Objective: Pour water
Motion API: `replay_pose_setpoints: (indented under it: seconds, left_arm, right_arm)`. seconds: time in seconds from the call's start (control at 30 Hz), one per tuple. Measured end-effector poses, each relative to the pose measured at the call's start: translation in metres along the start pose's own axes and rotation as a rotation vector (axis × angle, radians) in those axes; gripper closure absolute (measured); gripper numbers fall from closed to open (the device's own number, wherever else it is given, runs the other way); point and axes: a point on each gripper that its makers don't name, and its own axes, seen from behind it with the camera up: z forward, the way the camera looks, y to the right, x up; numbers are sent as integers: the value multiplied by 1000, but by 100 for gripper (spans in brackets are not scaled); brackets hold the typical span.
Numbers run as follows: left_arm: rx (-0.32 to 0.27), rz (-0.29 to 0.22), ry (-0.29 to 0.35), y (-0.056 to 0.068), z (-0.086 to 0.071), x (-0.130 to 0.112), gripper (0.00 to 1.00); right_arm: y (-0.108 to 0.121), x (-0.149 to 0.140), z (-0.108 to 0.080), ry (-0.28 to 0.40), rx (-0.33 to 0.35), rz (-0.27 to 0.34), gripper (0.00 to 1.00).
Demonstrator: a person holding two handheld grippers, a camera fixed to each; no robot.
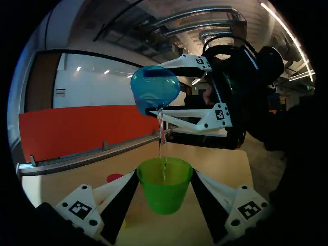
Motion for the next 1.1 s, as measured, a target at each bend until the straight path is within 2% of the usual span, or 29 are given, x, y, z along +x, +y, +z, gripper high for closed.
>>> replay_pose_setpoints:
  seconds: [1.1]
  left_arm:
    - [-12,2,4,3,2,2,12]
  right_arm:
    - [11,2,1,-6,-32,-139,11]
